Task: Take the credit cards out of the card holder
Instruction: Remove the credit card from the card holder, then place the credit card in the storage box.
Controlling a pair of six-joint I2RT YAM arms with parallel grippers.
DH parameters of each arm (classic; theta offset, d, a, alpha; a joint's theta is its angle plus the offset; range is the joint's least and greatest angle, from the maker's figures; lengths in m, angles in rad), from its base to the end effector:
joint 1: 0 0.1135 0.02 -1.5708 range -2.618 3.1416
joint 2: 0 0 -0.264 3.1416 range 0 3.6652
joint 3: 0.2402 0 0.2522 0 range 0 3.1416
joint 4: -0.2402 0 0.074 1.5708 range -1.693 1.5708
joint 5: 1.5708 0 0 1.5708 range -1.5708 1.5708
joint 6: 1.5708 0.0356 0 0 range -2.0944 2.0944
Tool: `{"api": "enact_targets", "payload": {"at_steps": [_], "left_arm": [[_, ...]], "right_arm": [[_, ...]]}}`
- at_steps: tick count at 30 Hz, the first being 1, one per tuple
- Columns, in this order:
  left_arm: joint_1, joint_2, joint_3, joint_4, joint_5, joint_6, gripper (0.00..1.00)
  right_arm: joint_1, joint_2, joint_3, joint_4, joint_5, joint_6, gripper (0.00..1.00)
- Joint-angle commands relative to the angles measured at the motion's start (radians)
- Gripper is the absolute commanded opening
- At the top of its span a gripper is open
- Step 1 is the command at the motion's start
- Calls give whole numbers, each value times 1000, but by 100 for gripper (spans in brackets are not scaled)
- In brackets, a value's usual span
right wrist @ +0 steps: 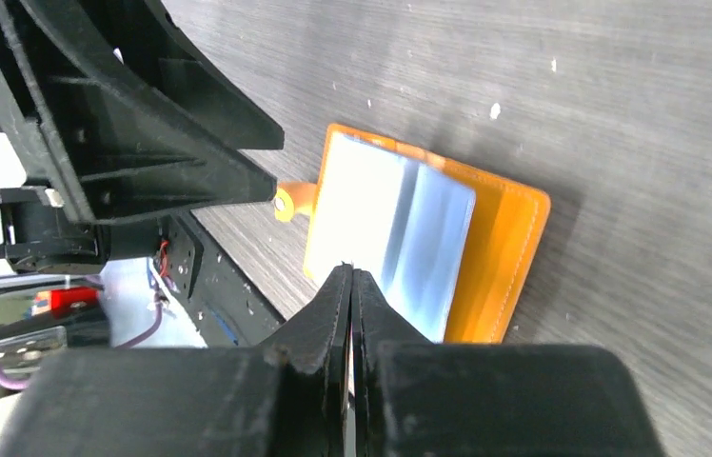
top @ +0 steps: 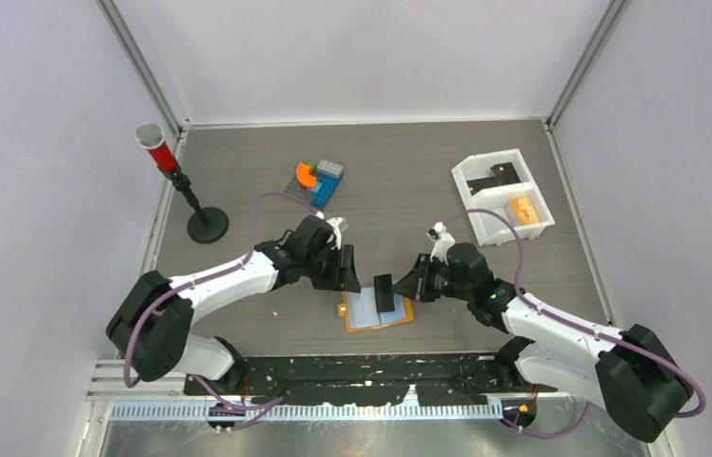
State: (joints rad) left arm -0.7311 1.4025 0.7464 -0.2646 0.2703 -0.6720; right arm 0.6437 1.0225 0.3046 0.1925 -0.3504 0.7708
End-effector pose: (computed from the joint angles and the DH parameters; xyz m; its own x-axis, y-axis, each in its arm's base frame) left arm 0.1962 -0.1887 0.1857 -0.9392 0.0365 -0.3413 0.2288 0.8079 -0.5432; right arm 0.1521 0.1294 0.1690 -0.8460 0.1833 -0.5006 -0.2952 0.6208 0.7263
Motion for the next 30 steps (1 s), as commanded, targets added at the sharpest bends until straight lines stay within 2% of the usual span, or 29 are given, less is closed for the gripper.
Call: {"api": "enact_targets", "payload": {"at_steps": [1,9,11,12,15,20,24,30], "left_arm": [[-2,-84,77,-88,2,-4,57],[31,-233,112,-148,-13,-121,71],[43,-274,115,-148,-9,-152,75],[49,-290,117,-148,-2,-168,77],[74,-320,127,-150,32,-226,80],[105,-329,108,-112,61,-323,82],[114,-318,54,-21,105,-393,82],[114,-274,-7,103,171,-473,75]], "right_arm": [[-3,-51,100,-99,66,-188,5],[66,-83,198,-116,191,-516,5],[133,-90,225,-149,291,-614,5],[198,-96,234,-155,391,-647,5],[350,-103,261,-152,534,-792,5],[462,-95,279,-139,677,-867,5],[550,-91,296,-137,778,-906,5],[645,-47,333,-159,855,-957,5]]}}
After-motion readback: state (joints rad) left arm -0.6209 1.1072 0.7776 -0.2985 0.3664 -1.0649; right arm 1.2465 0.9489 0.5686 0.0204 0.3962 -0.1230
